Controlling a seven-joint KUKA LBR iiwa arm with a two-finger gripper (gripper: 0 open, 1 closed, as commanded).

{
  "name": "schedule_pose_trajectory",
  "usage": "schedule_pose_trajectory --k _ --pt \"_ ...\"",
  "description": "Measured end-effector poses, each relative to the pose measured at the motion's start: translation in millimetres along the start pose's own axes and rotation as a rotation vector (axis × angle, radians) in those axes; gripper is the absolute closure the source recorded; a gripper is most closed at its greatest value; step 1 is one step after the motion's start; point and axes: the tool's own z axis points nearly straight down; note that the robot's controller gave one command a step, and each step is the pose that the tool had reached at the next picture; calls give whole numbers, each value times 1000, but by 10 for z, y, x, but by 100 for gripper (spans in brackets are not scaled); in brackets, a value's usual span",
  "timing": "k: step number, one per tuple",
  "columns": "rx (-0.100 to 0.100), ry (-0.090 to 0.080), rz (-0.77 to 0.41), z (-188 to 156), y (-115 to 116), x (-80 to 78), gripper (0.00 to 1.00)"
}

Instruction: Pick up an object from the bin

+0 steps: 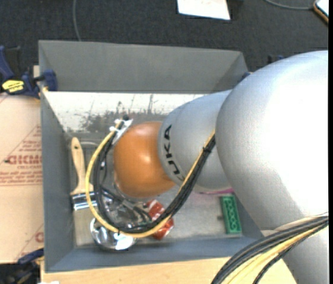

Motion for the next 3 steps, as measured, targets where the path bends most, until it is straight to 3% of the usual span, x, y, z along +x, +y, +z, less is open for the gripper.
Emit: schedule_pose_trajectory --k 2,3 --pt "0 -1 2 -194 -5 -1 100" --pt "1 6 3 -443 -10 12 100"
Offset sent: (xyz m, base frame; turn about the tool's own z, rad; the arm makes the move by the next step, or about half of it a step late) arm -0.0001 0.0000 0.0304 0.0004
